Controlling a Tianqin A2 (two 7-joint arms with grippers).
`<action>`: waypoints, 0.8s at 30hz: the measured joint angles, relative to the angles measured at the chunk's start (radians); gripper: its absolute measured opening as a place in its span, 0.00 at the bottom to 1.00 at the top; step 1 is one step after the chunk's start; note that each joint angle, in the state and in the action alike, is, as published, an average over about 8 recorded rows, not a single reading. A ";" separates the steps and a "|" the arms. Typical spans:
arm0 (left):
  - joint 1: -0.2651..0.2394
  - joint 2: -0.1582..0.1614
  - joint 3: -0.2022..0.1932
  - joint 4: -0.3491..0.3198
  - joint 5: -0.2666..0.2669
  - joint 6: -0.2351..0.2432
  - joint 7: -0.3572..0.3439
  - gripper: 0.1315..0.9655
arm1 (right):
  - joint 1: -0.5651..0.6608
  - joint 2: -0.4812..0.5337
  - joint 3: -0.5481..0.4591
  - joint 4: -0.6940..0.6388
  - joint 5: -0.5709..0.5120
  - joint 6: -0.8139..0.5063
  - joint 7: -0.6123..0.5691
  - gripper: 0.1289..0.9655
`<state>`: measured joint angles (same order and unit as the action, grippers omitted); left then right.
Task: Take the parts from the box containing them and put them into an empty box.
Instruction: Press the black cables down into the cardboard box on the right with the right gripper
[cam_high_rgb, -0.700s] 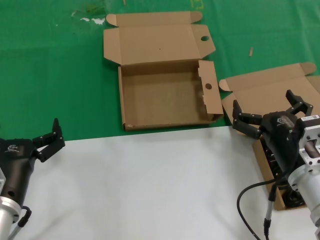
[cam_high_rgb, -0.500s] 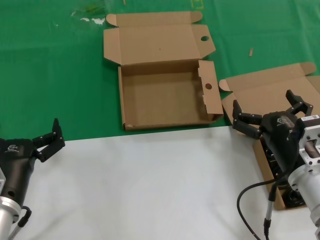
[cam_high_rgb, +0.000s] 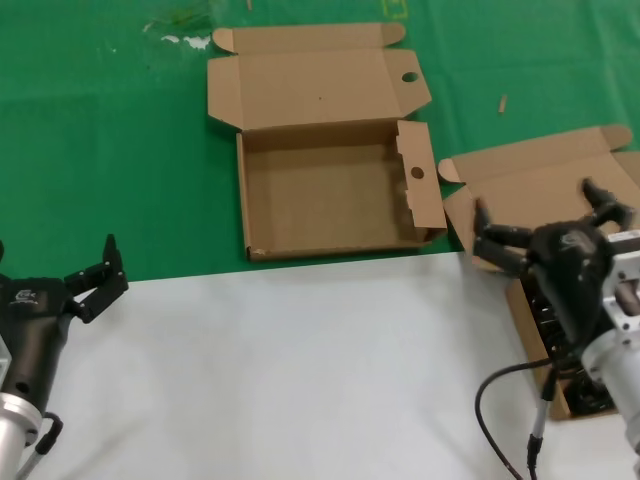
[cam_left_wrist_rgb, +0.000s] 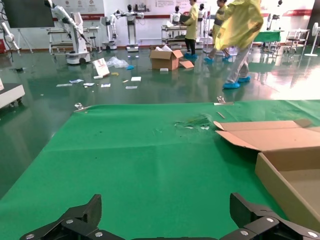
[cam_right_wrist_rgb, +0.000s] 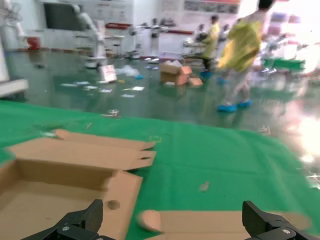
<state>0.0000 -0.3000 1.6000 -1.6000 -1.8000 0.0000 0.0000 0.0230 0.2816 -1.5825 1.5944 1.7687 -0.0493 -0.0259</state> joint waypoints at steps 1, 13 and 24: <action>0.000 0.000 0.000 0.000 0.000 0.000 0.000 0.93 | -0.002 -0.009 0.013 0.000 -0.001 -0.007 -0.014 1.00; 0.000 0.000 0.000 0.000 0.000 0.000 0.000 0.79 | -0.040 0.061 0.058 0.058 -0.029 -0.095 -0.047 1.00; 0.000 0.000 0.000 0.000 0.000 0.000 0.000 0.52 | -0.080 0.479 0.092 0.110 -0.124 -0.426 0.066 1.00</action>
<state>0.0000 -0.3000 1.6000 -1.6000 -1.7999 0.0000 0.0000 -0.0566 0.7602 -1.4907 1.7045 1.6448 -0.4754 0.0396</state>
